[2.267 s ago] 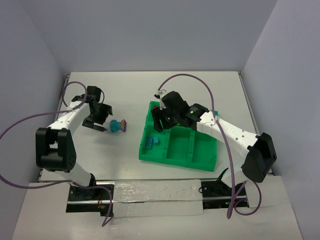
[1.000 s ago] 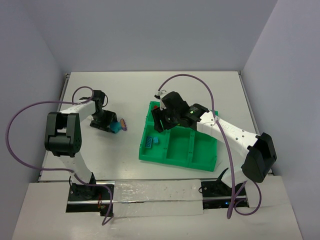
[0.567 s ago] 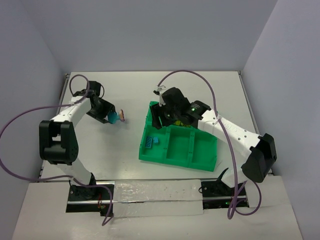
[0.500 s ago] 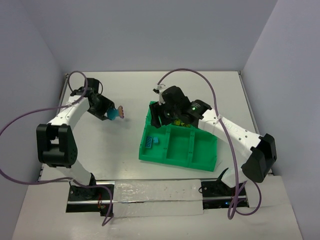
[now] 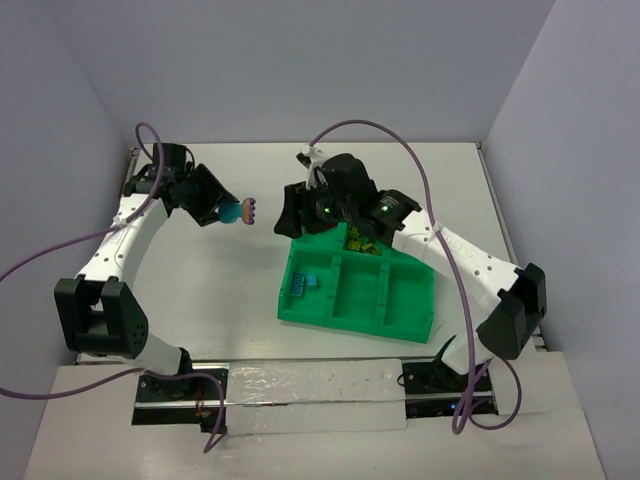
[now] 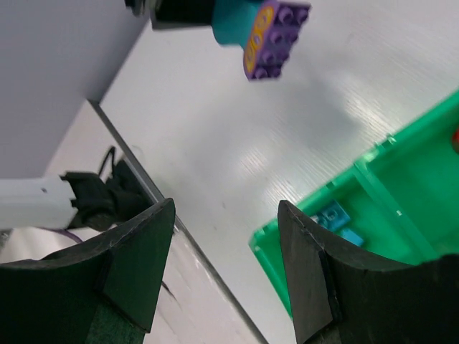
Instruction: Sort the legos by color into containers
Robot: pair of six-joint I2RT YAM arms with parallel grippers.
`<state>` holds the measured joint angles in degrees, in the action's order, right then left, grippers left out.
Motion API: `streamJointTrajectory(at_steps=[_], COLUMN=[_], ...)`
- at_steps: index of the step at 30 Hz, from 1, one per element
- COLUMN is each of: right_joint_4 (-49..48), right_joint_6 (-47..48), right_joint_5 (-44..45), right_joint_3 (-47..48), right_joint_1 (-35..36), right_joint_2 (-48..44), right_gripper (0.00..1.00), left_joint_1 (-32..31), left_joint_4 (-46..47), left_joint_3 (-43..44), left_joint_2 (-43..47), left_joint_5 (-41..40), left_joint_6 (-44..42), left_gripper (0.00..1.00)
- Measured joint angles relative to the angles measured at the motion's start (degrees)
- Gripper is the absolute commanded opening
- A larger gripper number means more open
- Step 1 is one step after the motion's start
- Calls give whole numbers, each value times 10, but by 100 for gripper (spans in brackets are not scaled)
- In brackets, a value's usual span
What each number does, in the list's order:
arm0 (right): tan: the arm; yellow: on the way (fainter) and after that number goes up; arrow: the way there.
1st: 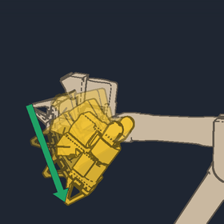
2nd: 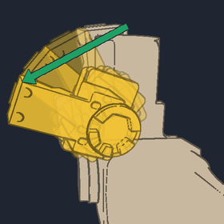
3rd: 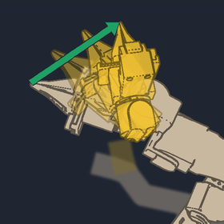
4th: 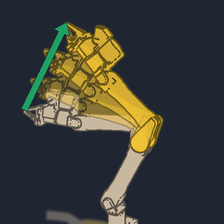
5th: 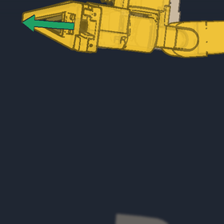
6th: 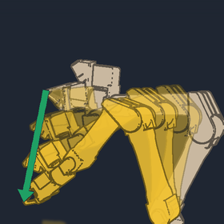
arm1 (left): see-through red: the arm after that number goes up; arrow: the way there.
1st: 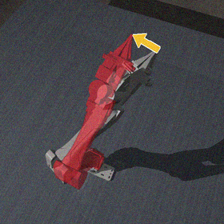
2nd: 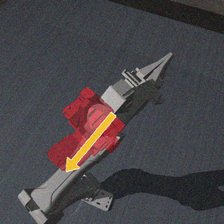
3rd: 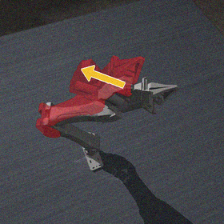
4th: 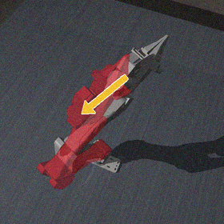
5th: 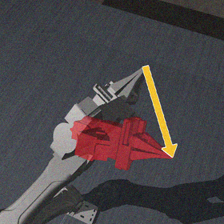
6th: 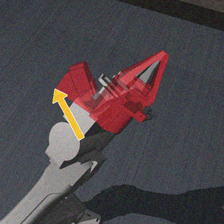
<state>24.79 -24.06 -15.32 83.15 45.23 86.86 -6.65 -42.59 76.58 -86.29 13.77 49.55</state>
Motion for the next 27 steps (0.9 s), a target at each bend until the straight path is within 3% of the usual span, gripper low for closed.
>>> streamJointTrajectory(at_steps=[9,13,23,27], right_joint_4=[-74,-89,-110,-110], right_joint_6=[-51,-67,-85,-85], right_joint_5=[-17,-17,-12,-19], right_joint_3=[38,60,99,119], right_joint_1=[1,2,3,3], right_joint_2=[104,130,175,196], right_gripper=[72,79,78,73], left_joint_1=[-4,-5,-4,-5], left_joint_4=[-1,0,0,-1], left_joint_3=[2,6,6,6], left_joint_2=[22,34,59,72], left_joint_5=[43,50,65,65], left_joint_6=[-10,-12,-13,-15], left_gripper=[0,0,0,0])
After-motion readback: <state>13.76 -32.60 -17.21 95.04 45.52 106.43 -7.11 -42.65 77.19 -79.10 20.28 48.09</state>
